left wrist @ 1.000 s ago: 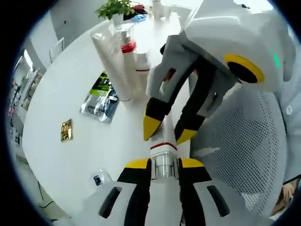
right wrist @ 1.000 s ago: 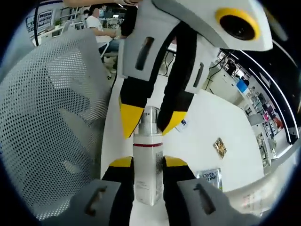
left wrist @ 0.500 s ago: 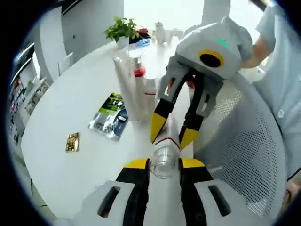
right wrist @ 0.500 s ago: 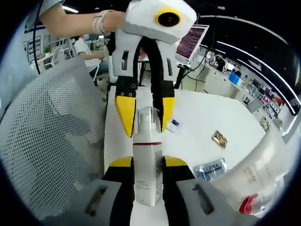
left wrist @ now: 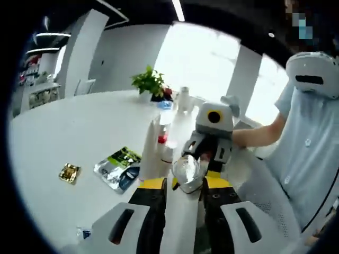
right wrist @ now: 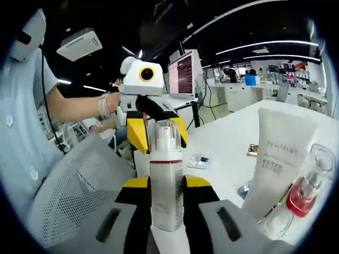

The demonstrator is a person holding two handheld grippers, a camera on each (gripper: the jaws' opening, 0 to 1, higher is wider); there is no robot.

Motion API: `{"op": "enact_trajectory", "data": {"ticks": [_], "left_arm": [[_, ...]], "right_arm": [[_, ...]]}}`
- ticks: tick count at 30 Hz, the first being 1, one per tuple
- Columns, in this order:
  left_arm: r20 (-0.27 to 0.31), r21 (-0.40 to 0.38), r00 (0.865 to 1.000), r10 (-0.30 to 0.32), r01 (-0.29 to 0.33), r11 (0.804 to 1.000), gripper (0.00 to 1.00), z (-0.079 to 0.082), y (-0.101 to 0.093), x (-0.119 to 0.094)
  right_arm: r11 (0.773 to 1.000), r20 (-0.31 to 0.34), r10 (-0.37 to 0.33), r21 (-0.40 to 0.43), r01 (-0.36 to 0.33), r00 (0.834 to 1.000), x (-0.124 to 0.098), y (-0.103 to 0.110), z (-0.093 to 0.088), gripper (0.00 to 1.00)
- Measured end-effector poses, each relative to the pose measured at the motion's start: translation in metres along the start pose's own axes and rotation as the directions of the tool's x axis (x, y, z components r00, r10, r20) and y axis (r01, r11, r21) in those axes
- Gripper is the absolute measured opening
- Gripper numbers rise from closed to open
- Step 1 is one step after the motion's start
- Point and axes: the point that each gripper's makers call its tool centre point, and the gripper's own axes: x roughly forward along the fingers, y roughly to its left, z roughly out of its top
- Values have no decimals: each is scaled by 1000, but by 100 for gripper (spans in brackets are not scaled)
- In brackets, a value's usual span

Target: Arrange the skincare products in the storage area until every visible bottle or jar stands upright without overlapping.

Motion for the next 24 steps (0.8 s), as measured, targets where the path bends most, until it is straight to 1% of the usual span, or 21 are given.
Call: {"op": "enact_trajectory", "data": {"ticks": [1,3,4,5,9,11,16,17,19,24], "left_arm": [[21,-10,1000,-20,20,1000,25,4,-2,0],[40,-11,998,-43,44,999,24,7,-6,1],[46,-11,998,-48,49,999,24,9,-7,1],[61,-9,996,-62,62,998,24,12,-10,3],[89,-24,992,-91,93,995,21,18,-15,5],[105,-27,988,-116,119,992,20,21,-20,7],[127,-25,983,-134,139,990,20,27,-25,13],[128,-28,983,-135,140,990,20,27,-25,14],[118,-55,984,-134,141,989,19,26,-25,16],[89,-72,990,-106,112,991,18,22,-25,19]], "right_arm": [[1000,29,10,20,-10,1000,0,2,5,21],[998,68,28,49,-32,997,0,5,11,21],[997,80,33,61,-38,996,0,6,13,21],[996,97,53,65,-59,994,0,9,16,21],[991,133,75,102,-89,988,-1,13,21,21],[987,160,93,115,-112,983,-1,15,25,21],[978,171,124,145,-149,977,0,21,27,21],[979,172,120,142,-145,978,0,20,27,21],[978,166,124,146,-149,978,0,21,25,21],[982,147,109,140,-130,983,2,22,22,22]]}}
